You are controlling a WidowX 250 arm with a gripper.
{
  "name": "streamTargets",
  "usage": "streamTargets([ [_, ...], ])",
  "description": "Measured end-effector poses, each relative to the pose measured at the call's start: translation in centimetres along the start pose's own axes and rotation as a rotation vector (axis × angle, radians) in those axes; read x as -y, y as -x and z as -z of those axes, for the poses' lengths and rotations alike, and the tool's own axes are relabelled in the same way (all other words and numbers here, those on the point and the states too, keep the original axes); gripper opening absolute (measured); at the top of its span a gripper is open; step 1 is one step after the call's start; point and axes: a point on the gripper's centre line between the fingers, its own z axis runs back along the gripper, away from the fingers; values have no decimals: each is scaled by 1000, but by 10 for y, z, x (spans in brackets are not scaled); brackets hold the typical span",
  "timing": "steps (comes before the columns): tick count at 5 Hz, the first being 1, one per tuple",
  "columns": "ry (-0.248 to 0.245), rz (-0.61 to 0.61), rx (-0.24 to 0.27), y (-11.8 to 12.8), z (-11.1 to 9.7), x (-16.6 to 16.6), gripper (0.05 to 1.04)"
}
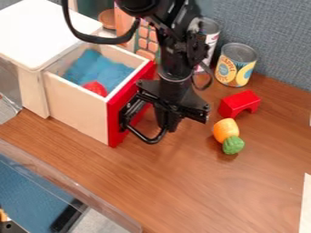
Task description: Opened the drawer
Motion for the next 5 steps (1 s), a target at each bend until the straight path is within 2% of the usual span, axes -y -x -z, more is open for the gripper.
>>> streamTargets([
  [1, 2, 1, -8, 1, 0, 2, 119],
  [2, 12, 14, -45, 7, -7, 4, 302],
  [3, -20, 45, -80, 6, -13, 2, 588],
  [4, -65, 96, -77, 5, -32, 5, 880],
  [5, -125, 175, -73, 2, -62, 10, 1003],
])
